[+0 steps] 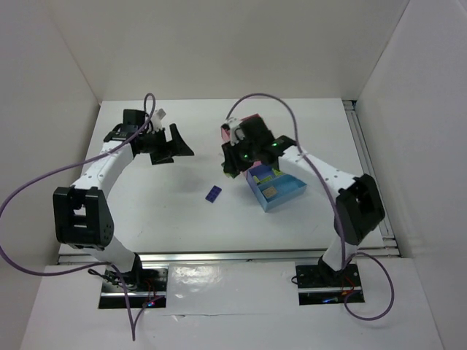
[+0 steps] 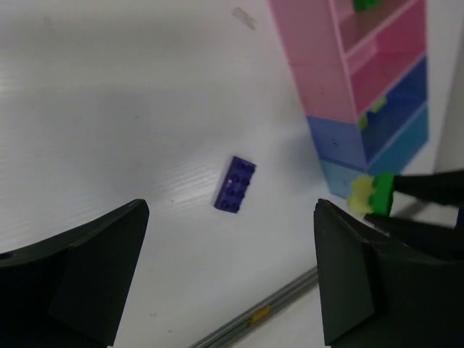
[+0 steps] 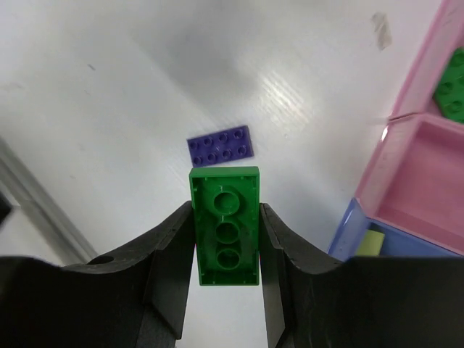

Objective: Sort the legos into containers by color

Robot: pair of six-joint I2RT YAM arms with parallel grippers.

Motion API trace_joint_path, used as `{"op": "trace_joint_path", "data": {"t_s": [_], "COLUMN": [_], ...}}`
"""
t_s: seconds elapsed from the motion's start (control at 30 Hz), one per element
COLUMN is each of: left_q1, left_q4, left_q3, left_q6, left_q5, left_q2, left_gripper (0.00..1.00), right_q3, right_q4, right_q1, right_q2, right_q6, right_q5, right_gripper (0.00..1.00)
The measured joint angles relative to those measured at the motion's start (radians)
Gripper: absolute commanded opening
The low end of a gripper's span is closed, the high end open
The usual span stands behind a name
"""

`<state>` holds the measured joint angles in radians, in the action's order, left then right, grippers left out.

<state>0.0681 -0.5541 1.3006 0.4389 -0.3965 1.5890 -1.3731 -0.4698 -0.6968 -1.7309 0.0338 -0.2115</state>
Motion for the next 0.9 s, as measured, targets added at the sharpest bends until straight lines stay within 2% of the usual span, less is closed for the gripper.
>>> {"op": "trace_joint_path", "data": {"t_s": [0.1,0.23,0.37,0.63,0.73,0.83,0.9], "left_q1": [-0.034,-0.014,0.058,0.182,0.191,0.191,0.193], "left_q4": [0.073,0.183,0.317,0.551,0.657,0.724,0.752], "left_q3": [-0.063,-0.119,-0.174,-0.194,-0.208,-0.221,-0.224], "left_q6": [-0.024,-0.035,0.008,0.112,0.169,0.217,0.237], "left_q5": [-0.244,-0.531,-0.691,-0.789,-0.809,-0.816,-0.820], "left_q2": [0.006,0.032,0.033,0.035,0.048,0.058,0.059], "left_gripper": [0.95,0.94,0.94,0.85,0.85,0.77,0.76], "right_q3": [0.000,0.010,0.058,0.089,0.092,0.099,0.108], "right_q4": [0.030,0.100,0.159,0.301,0.338,0.365,0.373], "right_q1": [0.099,0.198,0.232,0.268,0.274,0.275,0.276], "right_q2": [0.085,0.113,0.113,0.112,0.112,0.112,0.112], "right_q6": [0.039,0.104,0.176,0.318,0.349,0.367,0.372], "right_q5": [-0.145,-0.348,-0.525,-0.762,-0.806,-0.829,-0.835], "right_gripper": [0.27,0.27,0.27,0.27,0.27,0.27,0.27]}}
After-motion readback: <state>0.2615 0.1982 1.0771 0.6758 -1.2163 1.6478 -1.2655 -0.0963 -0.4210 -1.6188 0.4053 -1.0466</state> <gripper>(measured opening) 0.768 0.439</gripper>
